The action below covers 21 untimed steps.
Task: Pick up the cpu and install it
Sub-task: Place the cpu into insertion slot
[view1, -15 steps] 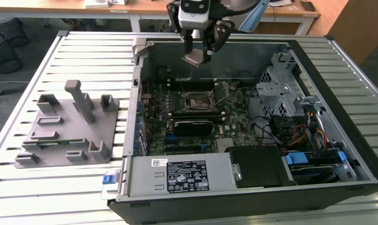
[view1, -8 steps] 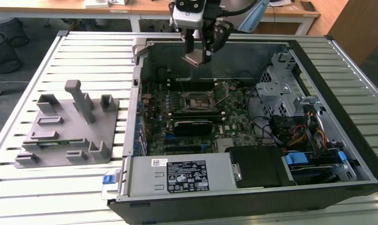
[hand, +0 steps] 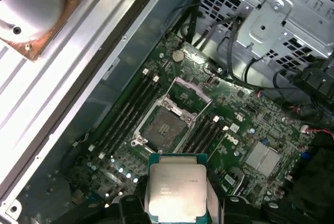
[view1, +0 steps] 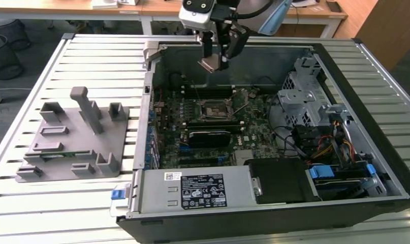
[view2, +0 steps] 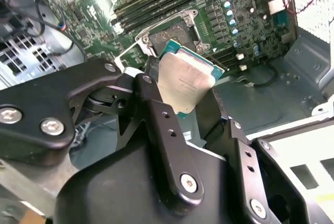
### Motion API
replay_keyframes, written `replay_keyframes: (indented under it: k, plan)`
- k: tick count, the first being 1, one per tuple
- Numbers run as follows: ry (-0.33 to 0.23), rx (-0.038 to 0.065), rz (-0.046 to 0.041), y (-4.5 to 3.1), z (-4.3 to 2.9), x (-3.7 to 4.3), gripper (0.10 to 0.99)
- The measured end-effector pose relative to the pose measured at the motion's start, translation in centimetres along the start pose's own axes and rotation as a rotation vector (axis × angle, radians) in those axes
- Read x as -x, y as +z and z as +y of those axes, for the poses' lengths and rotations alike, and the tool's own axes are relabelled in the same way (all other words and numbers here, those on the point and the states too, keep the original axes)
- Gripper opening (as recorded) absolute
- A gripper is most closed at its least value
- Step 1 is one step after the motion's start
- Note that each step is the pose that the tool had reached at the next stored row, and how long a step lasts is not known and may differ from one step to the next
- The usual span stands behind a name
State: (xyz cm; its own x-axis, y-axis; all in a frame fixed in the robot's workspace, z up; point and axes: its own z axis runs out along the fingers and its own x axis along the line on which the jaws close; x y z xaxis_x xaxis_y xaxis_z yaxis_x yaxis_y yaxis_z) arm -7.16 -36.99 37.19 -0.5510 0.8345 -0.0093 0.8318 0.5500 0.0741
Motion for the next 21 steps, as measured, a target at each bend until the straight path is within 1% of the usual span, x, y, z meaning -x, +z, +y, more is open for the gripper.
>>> replay_keyframes:
  k: [13, 18, 21]
  plan:
    - [0.233, -0.002, -0.0173, 0.10, -0.01, 0.00, 0.525]
    - [0.303, -0.003, -0.0225, 0.13, 0.00, -0.02, 0.525]
    - [0.334, -0.003, -0.0249, 0.13, 0.02, -0.05, 0.525]
